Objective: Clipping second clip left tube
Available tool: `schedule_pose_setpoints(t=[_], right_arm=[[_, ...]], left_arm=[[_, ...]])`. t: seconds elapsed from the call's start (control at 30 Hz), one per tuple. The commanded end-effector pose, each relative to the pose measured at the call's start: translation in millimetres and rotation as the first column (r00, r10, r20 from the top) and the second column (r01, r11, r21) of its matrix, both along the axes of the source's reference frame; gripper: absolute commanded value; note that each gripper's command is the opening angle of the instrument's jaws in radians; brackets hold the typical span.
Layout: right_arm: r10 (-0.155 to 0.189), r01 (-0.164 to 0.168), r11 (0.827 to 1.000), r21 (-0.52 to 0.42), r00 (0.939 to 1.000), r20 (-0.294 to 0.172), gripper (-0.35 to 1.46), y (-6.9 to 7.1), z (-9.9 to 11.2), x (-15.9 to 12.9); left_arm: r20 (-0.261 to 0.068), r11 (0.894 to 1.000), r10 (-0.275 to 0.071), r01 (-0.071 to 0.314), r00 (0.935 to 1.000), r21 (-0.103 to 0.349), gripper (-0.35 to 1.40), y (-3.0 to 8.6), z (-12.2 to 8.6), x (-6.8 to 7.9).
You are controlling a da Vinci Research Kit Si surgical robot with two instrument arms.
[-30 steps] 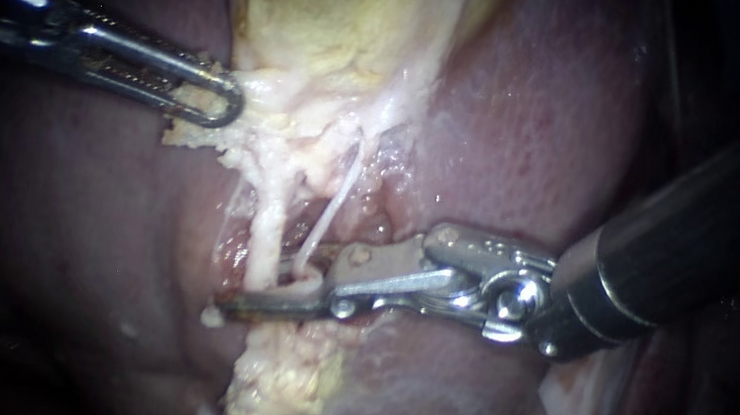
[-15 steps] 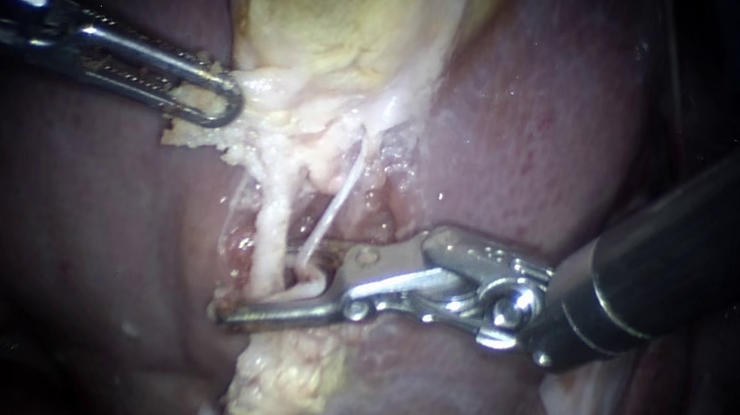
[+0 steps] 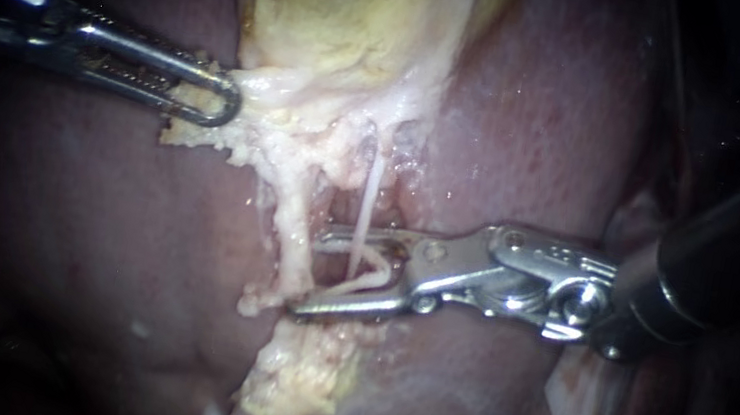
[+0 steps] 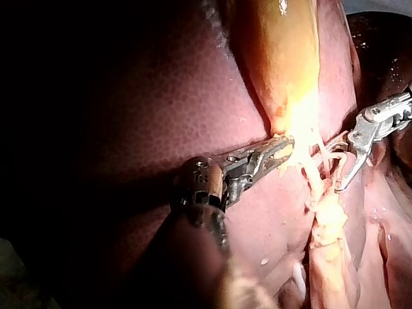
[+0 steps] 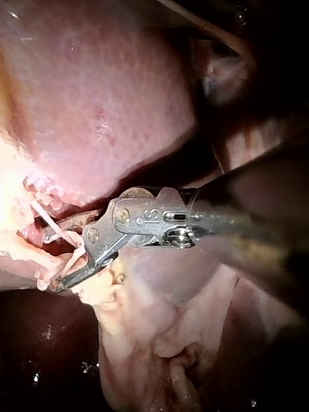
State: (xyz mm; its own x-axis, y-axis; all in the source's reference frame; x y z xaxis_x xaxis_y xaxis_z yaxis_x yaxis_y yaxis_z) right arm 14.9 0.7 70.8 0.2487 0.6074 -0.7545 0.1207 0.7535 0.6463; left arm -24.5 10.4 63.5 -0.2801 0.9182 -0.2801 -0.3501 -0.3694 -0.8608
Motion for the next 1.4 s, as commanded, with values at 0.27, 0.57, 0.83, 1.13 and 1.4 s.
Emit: schedule_pose_setpoints(t=[0.27,0.57,0.83,1.13,1.4], right_arm=[[0.006,-0.006,1.0,-0.022,1.0,-0.005,0.5,1.5,-1.2,-3.2],[-0.002,0.002,1.0,-0.016,0.9999,-0.011,0.5,1.3,-2.6,-5.3],[-0.071,0.071,0.997,0.002,0.9961,-0.052,0.5,-0.1,-5.0,-4.4],[-0.068,0.069,0.997,0.029,0.9967,-0.044,0.49,-0.3,-4.5,-1.6],[-0.063,0.064,0.997,0.05,0.9977,-0.028,0.49,-0.7,-0.3,-1.7]], left_arm=[[0.0,1.0,0.0,0.0,1.0,0.0,-0.35,0.0,0.0,0.1],[0.0,1.0,0.001,-0.001,1.0,0.0,-0.35,0.0,0.0,0.1],[0.001,1.0,0.001,-0.001,1.0,0.0,-0.35,0.0,0.0,0.2],[0.001,1.0,0.001,-0.001,1.0,0.0,-0.35,0.0,0.0,0.2],[0.001,1.0,0.001,-0.001,1.0,0.0,-0.35,0.1,0.0,0.2]])
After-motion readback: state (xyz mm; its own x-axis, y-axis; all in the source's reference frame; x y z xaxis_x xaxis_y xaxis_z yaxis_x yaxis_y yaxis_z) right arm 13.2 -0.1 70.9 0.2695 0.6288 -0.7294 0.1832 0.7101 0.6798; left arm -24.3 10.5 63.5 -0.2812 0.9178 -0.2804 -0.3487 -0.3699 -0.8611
